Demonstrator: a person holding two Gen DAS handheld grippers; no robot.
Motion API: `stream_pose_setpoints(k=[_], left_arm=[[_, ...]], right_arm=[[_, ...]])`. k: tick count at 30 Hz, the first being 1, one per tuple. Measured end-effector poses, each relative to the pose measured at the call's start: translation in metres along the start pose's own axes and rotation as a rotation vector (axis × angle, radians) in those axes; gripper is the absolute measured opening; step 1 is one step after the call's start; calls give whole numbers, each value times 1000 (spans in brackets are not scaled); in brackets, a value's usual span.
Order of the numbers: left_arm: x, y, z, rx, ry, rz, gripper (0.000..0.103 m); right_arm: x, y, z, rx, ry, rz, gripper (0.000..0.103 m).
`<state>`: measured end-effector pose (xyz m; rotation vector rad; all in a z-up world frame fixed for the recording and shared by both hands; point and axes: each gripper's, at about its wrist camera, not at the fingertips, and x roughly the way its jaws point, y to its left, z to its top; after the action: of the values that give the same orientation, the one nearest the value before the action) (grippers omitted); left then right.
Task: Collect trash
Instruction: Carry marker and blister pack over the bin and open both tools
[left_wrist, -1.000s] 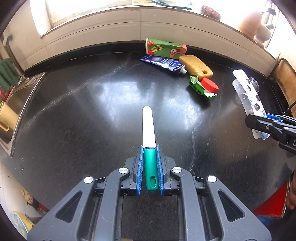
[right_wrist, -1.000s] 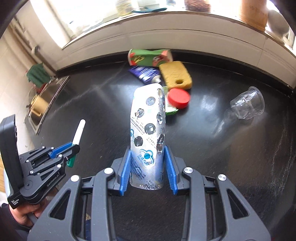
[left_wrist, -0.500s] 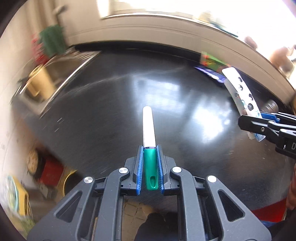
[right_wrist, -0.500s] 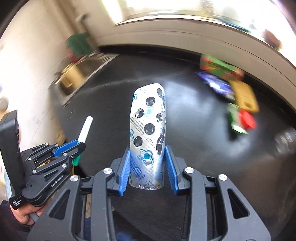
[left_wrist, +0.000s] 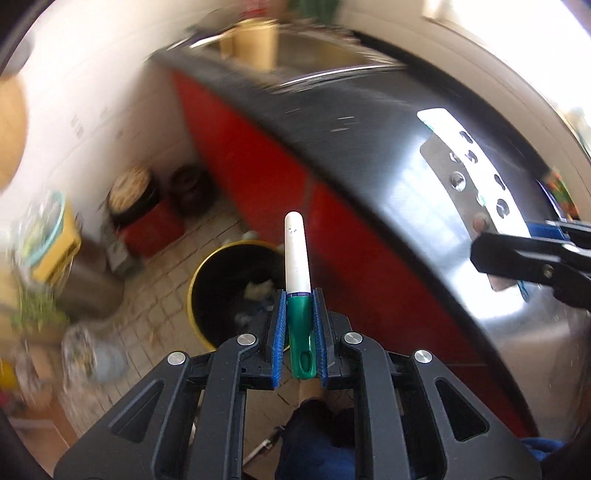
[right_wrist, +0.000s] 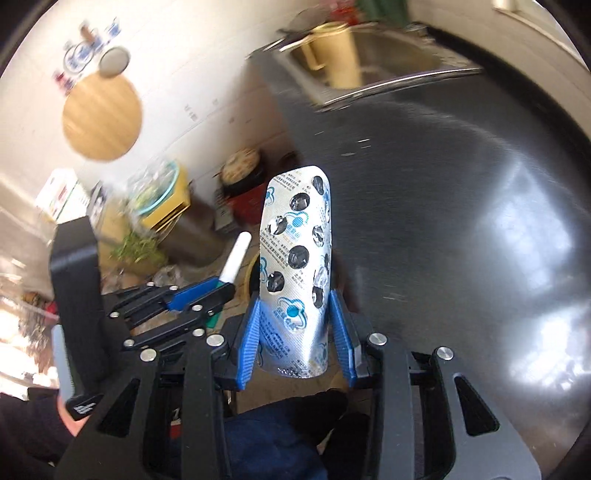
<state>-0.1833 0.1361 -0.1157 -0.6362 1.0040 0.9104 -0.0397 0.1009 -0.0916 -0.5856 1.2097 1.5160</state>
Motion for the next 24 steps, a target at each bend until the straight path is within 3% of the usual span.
stream_pose_setpoints(k=[5,12,19,24], left_arm=[[32,43,-10,-79,25,6,14],[71,81,-10,-143,55,9,14],[79,94,-7,-157,51,14,14],[84,98,-7,-154,60,-7,14]], right_arm=[[58,31,24,-60,87,3,38],[122,43,42,-93,185,-42,38],[132,46,46,-109,195,-58,38],[131,49,53,-103,180,-57,46]])
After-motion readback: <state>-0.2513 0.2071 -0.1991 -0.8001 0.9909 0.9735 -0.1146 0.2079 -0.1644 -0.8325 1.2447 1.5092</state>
